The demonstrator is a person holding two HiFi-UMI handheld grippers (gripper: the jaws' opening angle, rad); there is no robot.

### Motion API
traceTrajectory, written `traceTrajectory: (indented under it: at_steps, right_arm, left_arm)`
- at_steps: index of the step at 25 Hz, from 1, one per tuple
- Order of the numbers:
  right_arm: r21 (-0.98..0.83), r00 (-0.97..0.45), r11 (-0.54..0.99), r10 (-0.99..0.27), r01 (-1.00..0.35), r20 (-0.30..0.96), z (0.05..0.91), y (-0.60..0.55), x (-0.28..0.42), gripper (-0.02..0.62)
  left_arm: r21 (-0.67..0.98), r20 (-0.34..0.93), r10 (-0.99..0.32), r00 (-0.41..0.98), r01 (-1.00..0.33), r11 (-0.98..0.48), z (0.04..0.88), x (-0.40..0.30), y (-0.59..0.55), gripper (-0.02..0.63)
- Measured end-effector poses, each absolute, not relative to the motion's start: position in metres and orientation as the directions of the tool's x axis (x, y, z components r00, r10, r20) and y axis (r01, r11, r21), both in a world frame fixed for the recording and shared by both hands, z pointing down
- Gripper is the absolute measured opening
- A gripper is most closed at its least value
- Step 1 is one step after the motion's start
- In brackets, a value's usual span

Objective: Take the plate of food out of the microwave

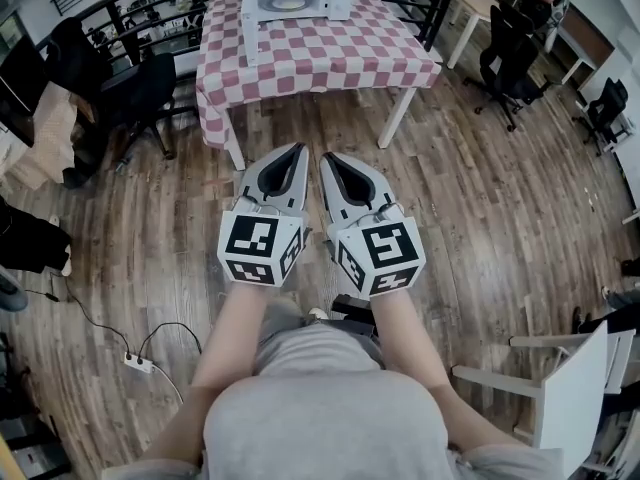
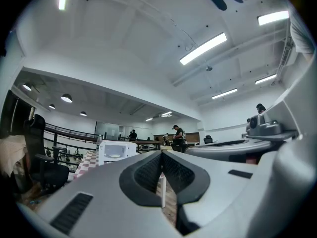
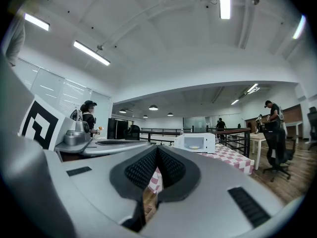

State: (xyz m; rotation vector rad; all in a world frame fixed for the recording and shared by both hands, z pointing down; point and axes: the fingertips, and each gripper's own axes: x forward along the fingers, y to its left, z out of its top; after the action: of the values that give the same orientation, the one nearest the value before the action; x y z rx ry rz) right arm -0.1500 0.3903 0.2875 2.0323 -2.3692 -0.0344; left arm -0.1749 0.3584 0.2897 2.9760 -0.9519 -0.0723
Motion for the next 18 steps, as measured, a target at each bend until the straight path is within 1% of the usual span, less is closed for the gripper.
traceTrajectory:
  at_steps: [12, 18]
  right_arm:
    - [0.006, -0.181, 0.181, -0.983, -0.983, 0.012, 0.296, 0.376, -0.133, 0.026]
    - [-0.002, -0.173, 0.173, -0.985, -0.985, 0.016, 0.303, 0.358, -0.12, 0.026]
  left_arm:
    - [0.042, -0.023, -0.617, 0.786, -0.616, -0.786, 0.301, -0.163, 0.343, 0.002]
    - [0.046, -0.021, -0.617, 0.786, -0.616, -0.786, 0.307, -0.151, 0.323, 0.002]
